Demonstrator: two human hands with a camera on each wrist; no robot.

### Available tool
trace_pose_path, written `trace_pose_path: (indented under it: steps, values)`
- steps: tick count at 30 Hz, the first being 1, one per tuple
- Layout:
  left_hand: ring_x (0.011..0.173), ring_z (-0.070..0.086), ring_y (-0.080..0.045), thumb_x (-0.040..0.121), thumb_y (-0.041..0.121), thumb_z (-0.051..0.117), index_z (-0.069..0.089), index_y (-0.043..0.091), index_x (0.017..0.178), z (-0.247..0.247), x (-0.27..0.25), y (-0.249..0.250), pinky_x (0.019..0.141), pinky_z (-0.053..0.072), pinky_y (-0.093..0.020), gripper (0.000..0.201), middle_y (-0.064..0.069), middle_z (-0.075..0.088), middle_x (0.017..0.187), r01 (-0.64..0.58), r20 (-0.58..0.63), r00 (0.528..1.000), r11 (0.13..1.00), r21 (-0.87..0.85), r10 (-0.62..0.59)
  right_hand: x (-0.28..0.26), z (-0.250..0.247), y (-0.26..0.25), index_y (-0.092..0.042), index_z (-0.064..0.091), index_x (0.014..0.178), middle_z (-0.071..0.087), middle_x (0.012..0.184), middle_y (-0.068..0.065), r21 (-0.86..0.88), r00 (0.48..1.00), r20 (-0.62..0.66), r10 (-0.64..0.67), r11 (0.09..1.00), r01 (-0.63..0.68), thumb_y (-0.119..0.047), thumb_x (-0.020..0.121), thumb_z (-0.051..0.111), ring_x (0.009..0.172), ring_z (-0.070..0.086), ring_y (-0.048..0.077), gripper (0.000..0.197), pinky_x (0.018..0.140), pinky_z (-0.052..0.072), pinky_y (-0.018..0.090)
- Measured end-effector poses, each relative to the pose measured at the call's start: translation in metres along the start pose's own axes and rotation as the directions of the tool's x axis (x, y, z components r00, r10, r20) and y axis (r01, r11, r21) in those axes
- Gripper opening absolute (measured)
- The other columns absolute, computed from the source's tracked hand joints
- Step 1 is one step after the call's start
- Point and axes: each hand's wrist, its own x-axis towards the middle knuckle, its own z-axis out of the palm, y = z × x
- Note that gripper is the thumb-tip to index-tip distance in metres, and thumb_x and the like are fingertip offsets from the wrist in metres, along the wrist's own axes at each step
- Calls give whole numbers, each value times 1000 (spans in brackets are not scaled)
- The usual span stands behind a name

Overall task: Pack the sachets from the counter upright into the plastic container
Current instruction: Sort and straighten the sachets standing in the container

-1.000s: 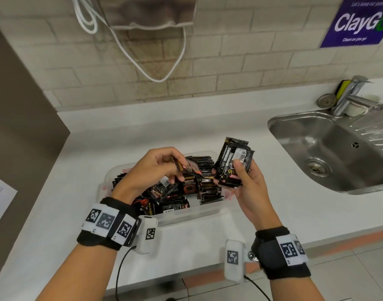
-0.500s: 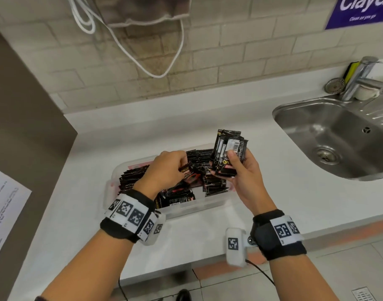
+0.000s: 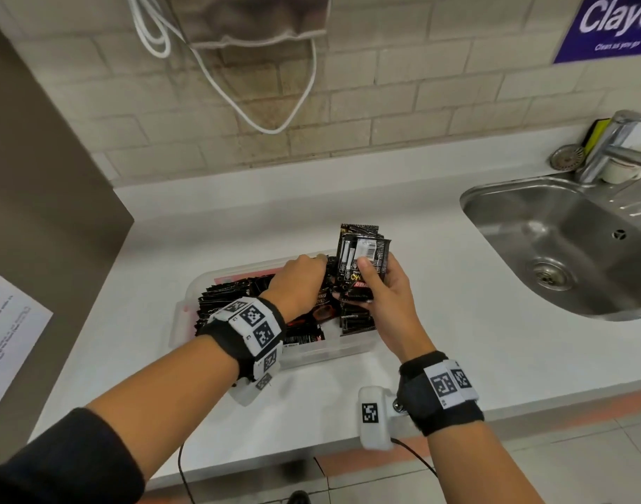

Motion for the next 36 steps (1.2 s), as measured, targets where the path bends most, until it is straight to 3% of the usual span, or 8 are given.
trace_pose_path:
  steps: [4, 8, 14, 19, 23, 27, 31, 36]
  values:
    - [94, 61, -32, 85, -5, 68, 52, 5, 120, 2, 1, 2, 70, 51, -39, 40, -12, 58, 102, 1, 17, 1000, 999, 49, -2, 0, -1, 5, -19, 60, 128, 70, 122, 12, 22, 1000, -6, 2, 1000, -1, -26, 99, 60, 114, 67, 34, 29, 89, 54, 65]
    - [87, 60, -29, 88, 0, 67, 53, 10, 92, 0, 1, 3, 63, 43, -35, 18, -9, 52, 89, -7, 40, 999, 995, 96, 3, 1, -3, 5, -17, 61, 129, 69, 124, 13, 57, 1000, -11, 14, 998, -13, -32, 95, 63, 116, 65, 35, 37, 89, 55, 64]
    - [81, 58, -25, 84, 12, 79, 56, 8, 95, -8, 2, 2, 64, 46, -35, 26, -10, 60, 96, 5, 95, 995, 999, 36, -9, 2, -6, 6, -18, 63, 127, 69, 123, 14, 97, 1000, 4, 26, 995, -26, -33, 94, 63, 112, 66, 39, 36, 80, 60, 51]
    - [88, 60, -20, 90, 20, 70, 59, 17, 101, -30, -4, -10, 69, 46, -29, 16, -2, 61, 98, -4, 33, 999, 985, -174, 10, 4, -7, 7, -13, 57, 130, 67, 126, 17, 110, 999, -5, 48, 993, -47, -33, 92, 66, 117, 63, 41, 45, 88, 56, 58]
    - [88, 65, -10, 93, 10, 59, 61, 26, 123, -50, -7, -16, 76, 51, -23, 33, 9, 67, 102, -154, -129, 987, 830, -536, 99, 4, -8, 8, -16, 59, 130, 65, 127, 19, 121, 999, 19, 46, 991, -48, -32, 93, 66, 118, 61, 47, 42, 86, 58, 54]
    - [86, 70, -15, 93, 14, 67, 63, 22, 123, -55, -7, -11, 72, 59, -30, 31, 7, 70, 102, -177, -181, 982, 633, -753, 60, 3, -8, 6, -20, 61, 128, 65, 128, 19, 115, 999, 40, 37, 992, -42, -36, 90, 70, 117, 61, 48, 42, 83, 59, 51]
    - [76, 70, -23, 93, 12, 70, 63, 10, 122, -54, -5, -5, 70, 60, -32, 30, 0, 66, 85, -160, -187, 982, 587, -793, 15, 2, -6, 6, -21, 64, 125, 66, 126, 20, 102, 999, 35, 27, 994, -31, -35, 91, 70, 115, 62, 47, 38, 76, 59, 45]
    - [57, 64, -5, 88, 12, 76, 64, 13, 103, -57, -5, -5, 57, 52, -18, 19, -4, 67, 79, -143, -172, 985, 541, -829, -4, -1, -6, 3, -20, 67, 121, 68, 123, 18, 116, 1000, 16, 23, 993, -25, -37, 87, 73, 107, 67, 36, 38, 73, 60, 44]
